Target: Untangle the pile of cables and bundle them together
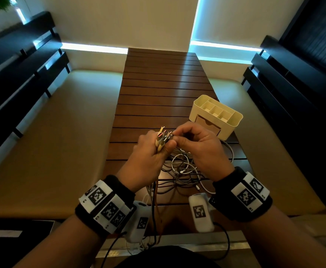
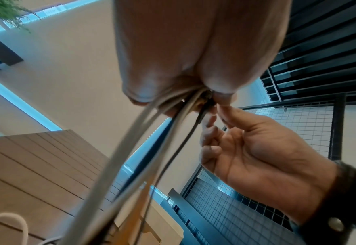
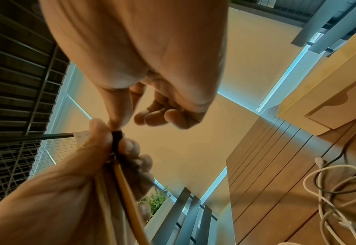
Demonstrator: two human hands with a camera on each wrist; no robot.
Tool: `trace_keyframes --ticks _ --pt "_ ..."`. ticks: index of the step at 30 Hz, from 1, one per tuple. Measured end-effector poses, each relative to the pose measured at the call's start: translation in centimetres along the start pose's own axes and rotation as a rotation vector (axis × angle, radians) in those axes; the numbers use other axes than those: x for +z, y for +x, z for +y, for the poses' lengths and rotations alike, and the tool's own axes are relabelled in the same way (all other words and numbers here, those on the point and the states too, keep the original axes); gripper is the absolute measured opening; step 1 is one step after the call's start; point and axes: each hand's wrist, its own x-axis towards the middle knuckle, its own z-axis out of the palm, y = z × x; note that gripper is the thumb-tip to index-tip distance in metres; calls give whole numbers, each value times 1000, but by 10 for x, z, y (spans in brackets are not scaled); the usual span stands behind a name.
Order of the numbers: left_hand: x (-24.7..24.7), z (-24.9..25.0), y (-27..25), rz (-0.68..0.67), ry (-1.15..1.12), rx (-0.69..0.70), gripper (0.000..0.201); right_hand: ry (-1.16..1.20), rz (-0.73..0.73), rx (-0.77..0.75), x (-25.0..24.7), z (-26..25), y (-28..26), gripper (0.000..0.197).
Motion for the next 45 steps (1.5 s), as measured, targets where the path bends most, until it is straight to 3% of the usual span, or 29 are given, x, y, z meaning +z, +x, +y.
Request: trace_keyframes --ticks 2,6,11,14,18,22,28,33,36,39,42,45 --pt "0 -2 1 -13 34 8 53 6 2 8 0 1 0 11" --pt "2 1 1 -23 -189 31 50 37 -3 9 1 -3 0 10" --pt "7 7 -6 -34 -444 -64 52 41 -1 27 1 1 -1 10" --pt "9 12 -5 36 -448 -45 42 19 -20 110 4 9 -4 7" --pt "5 9 -1 134 -415 -31 43 133 -163 278 9 16 -15 15" --pt "2 7 0 170 -394 -35 45 59 -257 322 7 20 -19 27" --pt "-3 8 1 216 -594 -69 37 -106 -401 302 -1 31 -21 7" --pt "-18 3 2 233 -606 -178 36 -300 -361 302 -17 39 -25 8" --pt "-22 0 -1 184 -562 -229 30 -351 -248 257 -27 38 -23 6" --pt "-15 1 -5 42 -358 -216 23 -308 -155 172 -24 26 -16 9" --pt "-2 5 -8 -112 -258 -174 10 -267 -134 89 -16 13 -11 6" --pt "-3 10 -8 -141 -253 -125 10 -268 -145 54 -13 9 -9 4"
